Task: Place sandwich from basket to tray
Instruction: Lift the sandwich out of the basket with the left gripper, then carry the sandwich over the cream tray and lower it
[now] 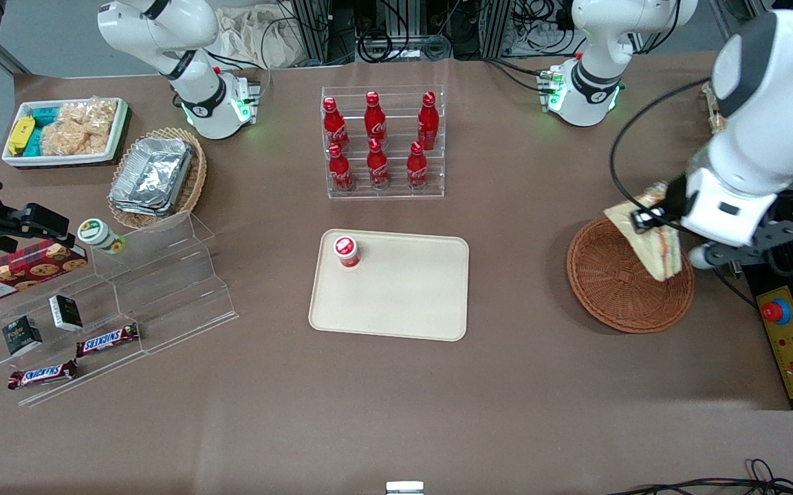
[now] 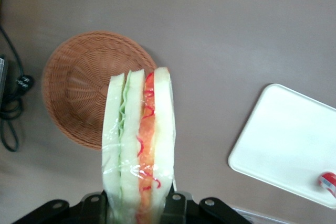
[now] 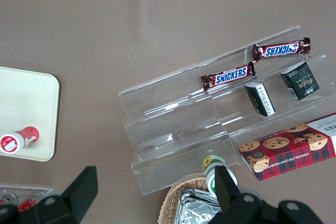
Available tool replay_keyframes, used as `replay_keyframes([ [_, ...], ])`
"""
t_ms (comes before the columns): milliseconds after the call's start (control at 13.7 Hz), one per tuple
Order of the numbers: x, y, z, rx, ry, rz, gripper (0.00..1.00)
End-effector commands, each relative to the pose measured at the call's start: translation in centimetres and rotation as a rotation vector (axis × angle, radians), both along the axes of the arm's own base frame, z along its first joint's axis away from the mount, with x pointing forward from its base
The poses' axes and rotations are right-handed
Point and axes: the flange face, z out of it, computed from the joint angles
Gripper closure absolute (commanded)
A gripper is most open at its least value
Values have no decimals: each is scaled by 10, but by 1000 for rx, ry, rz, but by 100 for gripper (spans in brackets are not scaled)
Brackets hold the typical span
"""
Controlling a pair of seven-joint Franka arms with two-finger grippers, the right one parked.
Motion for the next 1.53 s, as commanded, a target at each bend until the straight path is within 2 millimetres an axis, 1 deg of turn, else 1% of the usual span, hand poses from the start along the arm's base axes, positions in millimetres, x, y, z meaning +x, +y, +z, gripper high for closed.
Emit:
replay_keyframes([
  [0,-21,-59,9,33,-14,-28,64],
  [146,-33,-98,0,48,-14,-82,64],
  [365,-44,-160,-35,33,-4,-163,64],
  [511,-48,-204,-71,41,-12,-188,64],
  [584,-45,-219,-88,39,-28,-177,64],
  [730,-38,-246,-136,37,-44,-169,62],
  [876,-40,-272,-181,52,-59,-203,60],
  [949,-38,-277,-203,59,-62,-204,61],
  [1168,-29,-281,-261,74,-59,-224,61],
  [1241,-28,-283,-276,75,-53,-235,61],
  [1314,-29,-286,-285,78,-53,-248,61],
  [1387,-30,-286,-301,84,-40,-257,61],
  [1460,-28,-290,-311,78,-36,-272,61],
])
